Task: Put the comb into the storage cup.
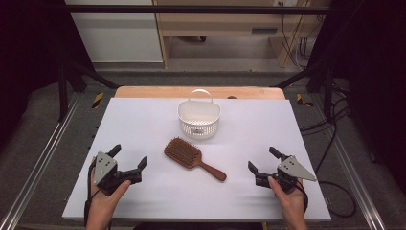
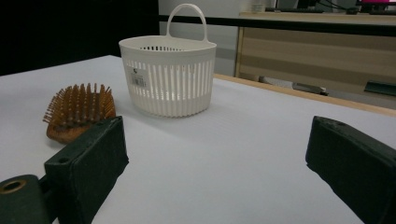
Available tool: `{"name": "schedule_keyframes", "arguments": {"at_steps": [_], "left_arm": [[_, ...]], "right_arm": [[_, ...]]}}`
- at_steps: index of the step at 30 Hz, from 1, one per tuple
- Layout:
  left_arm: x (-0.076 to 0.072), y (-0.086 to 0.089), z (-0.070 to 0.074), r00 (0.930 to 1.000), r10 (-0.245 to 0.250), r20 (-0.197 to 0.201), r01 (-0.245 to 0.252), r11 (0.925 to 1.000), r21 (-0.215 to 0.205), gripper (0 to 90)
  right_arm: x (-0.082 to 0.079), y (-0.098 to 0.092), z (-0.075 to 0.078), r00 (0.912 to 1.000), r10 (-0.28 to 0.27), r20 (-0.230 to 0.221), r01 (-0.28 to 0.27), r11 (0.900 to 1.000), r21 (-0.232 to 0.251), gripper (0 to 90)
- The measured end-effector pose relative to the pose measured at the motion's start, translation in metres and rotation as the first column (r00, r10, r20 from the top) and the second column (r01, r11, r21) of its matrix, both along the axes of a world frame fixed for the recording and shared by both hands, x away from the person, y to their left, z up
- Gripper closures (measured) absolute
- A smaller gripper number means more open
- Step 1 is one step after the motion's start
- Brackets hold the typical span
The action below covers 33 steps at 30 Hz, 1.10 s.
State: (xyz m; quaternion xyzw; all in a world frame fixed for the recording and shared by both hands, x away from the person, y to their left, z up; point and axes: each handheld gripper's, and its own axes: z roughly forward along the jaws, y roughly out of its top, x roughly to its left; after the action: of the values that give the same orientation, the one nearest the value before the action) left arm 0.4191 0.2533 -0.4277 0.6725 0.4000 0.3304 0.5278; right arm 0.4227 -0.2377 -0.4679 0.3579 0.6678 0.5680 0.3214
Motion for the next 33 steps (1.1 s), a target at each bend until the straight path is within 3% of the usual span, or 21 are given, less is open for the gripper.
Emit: {"name": "schedule_keyframes", "arguments": {"at_steps": [1, 2, 3, 5, 6, 10, 14, 23, 30, 33], "left_arm": [[0.005, -0.003, 0.000, 0.9997, -0.014, -0.019, 0.014, 0.9995, 0.028, 1.5], [0.005, -0.003, 0.000, 0.9997, -0.014, -0.019, 0.014, 0.9995, 0.028, 1.5], [0.009, -0.006, 0.000, 0.9995, -0.024, -0.021, 0.025, 0.9977, 0.063, 1.7], [0.019, -0.011, 0.001, 0.9980, -0.052, -0.035, 0.056, 0.9893, 0.135, 1.9], [0.023, -0.012, 0.001, 0.9971, -0.058, -0.048, 0.065, 0.9864, 0.151, 1.9], [0.034, -0.013, 0.001, 0.9943, -0.074, -0.077, 0.086, 0.9822, 0.167, 2.0], [0.046, -0.013, 0.000, 0.9912, -0.078, -0.107, 0.099, 0.9712, 0.216, 2.3], [0.077, -0.013, -0.005, 0.9803, -0.060, -0.188, 0.102, 0.9699, 0.221, 4.1], [0.104, -0.007, -0.007, 0.9749, -0.015, -0.222, 0.060, 0.9780, 0.199, 11.1], [0.113, -0.002, -0.010, 0.9709, 0.011, -0.239, 0.026, 0.9886, 0.148, 16.3]], "right_arm": [[0.001, 0.000, 0.000, 1.0000, 0.002, 0.003, -0.002, 1.000, -0.015, 5.4], [0.001, 0.000, 0.000, 1.0000, 0.003, 0.003, -0.003, 1.000, -0.027, 5.4], [0.002, 0.000, 0.000, 1.0000, 0.006, -0.001, -0.006, 0.999, -0.036, 5.3], [0.002, -0.001, -0.001, 1.0000, 0.003, -0.004, -0.003, 0.999, -0.038, 5.3], [0.001, -0.001, 0.000, 1.0000, 0.002, -0.001, -0.002, 0.999, -0.033, 5.2], [0.001, -0.001, -0.001, 1.0000, -0.005, -0.008, 0.004, 1.000, -0.022, 5.1], [0.003, 0.001, -0.004, 0.9996, -0.003, -0.029, 0.002, 1.000, -0.013, 5.2], [0.004, 0.011, -0.007, 0.9991, 0.029, -0.030, -0.031, 0.998, -0.055, 5.6], [0.005, 0.018, -0.009, 0.9979, 0.051, -0.040, -0.054, 0.995, -0.083, 5.6], [0.004, 0.019, -0.009, 0.9975, 0.053, -0.047, -0.057, 0.995, -0.084, 5.5]]}}
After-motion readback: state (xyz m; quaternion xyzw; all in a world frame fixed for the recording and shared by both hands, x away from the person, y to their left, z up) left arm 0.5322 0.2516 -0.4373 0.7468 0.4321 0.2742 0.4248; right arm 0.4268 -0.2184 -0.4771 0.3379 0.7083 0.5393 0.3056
